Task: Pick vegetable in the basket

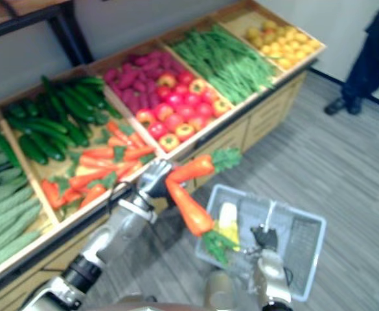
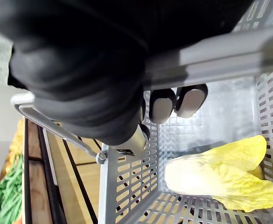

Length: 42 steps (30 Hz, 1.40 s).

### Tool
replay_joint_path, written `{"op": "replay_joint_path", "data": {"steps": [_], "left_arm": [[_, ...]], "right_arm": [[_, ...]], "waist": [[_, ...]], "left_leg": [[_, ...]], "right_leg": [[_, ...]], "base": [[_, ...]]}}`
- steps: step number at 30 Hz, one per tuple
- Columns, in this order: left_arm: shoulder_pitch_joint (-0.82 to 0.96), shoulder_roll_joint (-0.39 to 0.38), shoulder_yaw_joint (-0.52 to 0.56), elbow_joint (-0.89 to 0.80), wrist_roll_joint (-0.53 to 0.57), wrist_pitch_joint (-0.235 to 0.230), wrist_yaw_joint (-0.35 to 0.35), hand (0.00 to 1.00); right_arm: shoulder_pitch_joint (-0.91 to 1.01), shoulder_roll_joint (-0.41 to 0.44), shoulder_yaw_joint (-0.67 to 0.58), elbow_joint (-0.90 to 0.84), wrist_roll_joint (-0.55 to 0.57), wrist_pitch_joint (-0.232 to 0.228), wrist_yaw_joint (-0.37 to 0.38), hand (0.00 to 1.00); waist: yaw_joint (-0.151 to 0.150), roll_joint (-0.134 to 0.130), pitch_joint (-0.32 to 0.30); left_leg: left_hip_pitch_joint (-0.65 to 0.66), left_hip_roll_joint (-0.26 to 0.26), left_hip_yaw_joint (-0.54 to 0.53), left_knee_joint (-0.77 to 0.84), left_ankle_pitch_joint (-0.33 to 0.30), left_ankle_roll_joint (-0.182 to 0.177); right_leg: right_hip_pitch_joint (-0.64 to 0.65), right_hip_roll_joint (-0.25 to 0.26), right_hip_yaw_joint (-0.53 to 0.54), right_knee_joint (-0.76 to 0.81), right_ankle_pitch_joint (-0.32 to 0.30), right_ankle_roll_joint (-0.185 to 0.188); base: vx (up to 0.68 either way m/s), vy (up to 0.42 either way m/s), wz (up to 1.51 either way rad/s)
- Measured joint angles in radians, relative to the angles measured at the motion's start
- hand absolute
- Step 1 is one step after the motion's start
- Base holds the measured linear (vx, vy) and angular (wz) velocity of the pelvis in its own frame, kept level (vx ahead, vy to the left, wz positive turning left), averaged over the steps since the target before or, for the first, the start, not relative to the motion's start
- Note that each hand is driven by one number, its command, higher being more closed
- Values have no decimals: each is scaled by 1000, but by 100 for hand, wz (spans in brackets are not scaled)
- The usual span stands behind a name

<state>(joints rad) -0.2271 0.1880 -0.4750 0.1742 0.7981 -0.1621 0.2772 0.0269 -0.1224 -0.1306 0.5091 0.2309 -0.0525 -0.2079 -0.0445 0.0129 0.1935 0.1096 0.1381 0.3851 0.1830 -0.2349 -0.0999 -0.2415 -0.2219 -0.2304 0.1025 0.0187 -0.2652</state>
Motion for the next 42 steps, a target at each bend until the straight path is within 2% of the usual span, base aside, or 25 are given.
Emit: {"op": "replay_joint_path", "data": {"steps": [1,2,3,4,5,6,7,8,9,10,11,13,15,16,17,18,20,21,23,26,28,30,33,34,42], "left_arm": [[3,-7,5,6,-12,-2,-4,100],[18,-12,20,18,-24,-3,-9,100],[50,-16,28,17,-55,-4,-14,100],[65,-18,32,19,-71,-6,-18,100],[102,-22,52,30,-106,-6,-22,100],[116,-28,53,59,-129,-11,-31,100],[114,-34,47,71,-128,-14,-37,100],[119,-46,41,104,-129,-15,-47,100],[141,-60,30,138,-131,-15,-48,100],[149,-70,30,165,-138,-14,-49,100],[160,-90,18,214,-152,-12,-51,100],[161,-104,0,263,-161,-12,-51,100],[158,-113,-18,292,-164,-12,-47,100],[155,-136,-29,333,-168,-14,-43,100],[158,-139,-29,337,-168,-15,-40,100],[157,-150,-27,359,-171,-18,-37,100],[169,-149,-14,377,-195,-31,-17,100],[181,-147,-6,378,-198,-31,-1,100],[180,-143,-6,392,-202,-29,10,100],[128,-156,-11,464,-193,-25,13,100],[90,-155,-9,522,-191,-20,15,100],[35,-153,-6,629,-163,23,13,100],[22,-154,8,728,-130,71,7,100],[13,-152,9,775,-103,86,-5,0],[-61,-162,65,886,-46,167,-8,0]], "right_arm": [[-11,2,19,-7,-1,0,-2,100],[-18,5,57,-34,-2,0,-4,100],[-15,11,96,-60,-2,-1,-3,100],[-20,19,111,-64,-2,0,-2,100],[-67,31,157,-58,-12,10,-2,100],[-90,35,203,-77,-27,7,1,100],[-107,34,219,-78,-27,6,1,100],[-124,42,230,-76,-27,7,2,100],[-134,46,258,-73,-27,12,8,100],[-133,44,277,-73,-27,13,12,100],[-130,42,314,-73,-25,21,17,100],[-128,53,369,-74,-21,27,21,100],[-126,49,411,-74,6,27,27,100],[-125,37,447,-78,17,27,36,100],[-124,38,448,-77,25,28,37,100],[-124,32,460,-73,37,34,38,100],[-136,22,504,-66,54,42,39,100],[-142,19,530,-60,57,42,41,100],[-141,12,554,-56,73,43,42,100],[-134,-19,565,-61,128,43,43,100],[-118,-28,577,-71,140,43,44,100],[-72,-29,597,-139,188,42,63,100],[-43,-30,653,-184,251,42,107,100],[-30,-25,675,-211,264,40,121,100],[26,-21,693,-311,340,17,201,100]], "waist": [[12,6,1],[17,-4,-3],[15,-22,-10],[25,-32,-14],[48,-3,-25],[57,16,-36],[50,16,-38],[45,-7,-39],[58,-18,-42],[59,-8,-43],[60,17,-45],[65,14,-47],[61,9,-50],[56,31,-49],[45,16,-48],[47,23,-46],[84,22,-44],[90,23,-44],[76,25,-44],[70,30,-44],[70,17,-46],[52,5,-43],[38,19,-27],[25,20,-26],[18,-14,-1]], "left_leg": [[15,13,36,-8,0,0],[45,19,108,-3,-11,-1],[66,4,139,25,-39,-14],[69,3,159,45,-57,-18],[51,34,181,65,-49,17],[39,70,212,40,-28,34],[44,69,241,25,-27,25],[51,44,274,6,-15,2],[52,42,313,35,-21,-7],[52,53,323,50,-21,-7],[58,86,341,64,-9,-12],[81,133,372,101,18,-20],[93,151,385,115,45,-18],[87,199,363,139,59,-10],[91,188,360,170,53,-18],[83,212,332,215,58,-10],[17,165,90,294,-31,-12],[-4,97,-66,279,-71,-23],[-22,49,-162,232,-98,-25],[-26,47,-148,95,-49,-1],[-18,36,-136,37,-28,-3],[-12,6,-112,-26,4,9],[20,-13,-70,-53,12,15],[26,-18,-65,-62,12,15],[57,-41,-39,-99,12,16]], "right_leg": [[-21,-16,-50,46,-38,6],[-71,-66,-109,227,-49,45],[-59,-95,-155,323,-25,50],[-45,-79,-162,290,-15,80],[-43,10,-112,150,91,43],[-48,49,-150,105,82,-3],[-72,22,-212,206,0,42],[-81,-47,-295,326,-93,141],[-80,-52,-326,321,-96,196],[-70,-28,-320,293,-84,203],[-31,49,-301,195,-41,202],[30,143,-263,39,6,206],[63,179,-273,-32,-14,219],[51,161,-275,106,-53,168],[50,148,-247,133,-101,210],[62,176,-220,120,-90,198],[107,222,-144,46,-53,193],[126,232,-113,15,-47,200],[164,253,-81,-29,-28,211],[209,290,-51,-98,5,217],[212,292,-39,-124,11,224],[215,275,-31,-182,67,247],[230,271,6,-212,109,228],[230,269,13,-212,111,229],[229,259,43,-218,117,237]], "base": [[-71,25,-152],[-16,-28,-128],[15,-13,-123],[49,5,-168],[-13,-72,-201],[-27,-96,-187],[29,-113,-113],[72,-96,-94],[68,-89,-94],[38,-124,-107],[32,-127,-103],[15,-119,-97],[26,-66,-58],[118,-101,-36],[170,-103,-21],[130,-151,-53],[79,-151,-106],[32,-55,-92],[42,-21,-71],[0,75,-37],[28,161,-28],[52,225,-15],[57,245,-34],[57,210,-26],[21,153,-10]]}}
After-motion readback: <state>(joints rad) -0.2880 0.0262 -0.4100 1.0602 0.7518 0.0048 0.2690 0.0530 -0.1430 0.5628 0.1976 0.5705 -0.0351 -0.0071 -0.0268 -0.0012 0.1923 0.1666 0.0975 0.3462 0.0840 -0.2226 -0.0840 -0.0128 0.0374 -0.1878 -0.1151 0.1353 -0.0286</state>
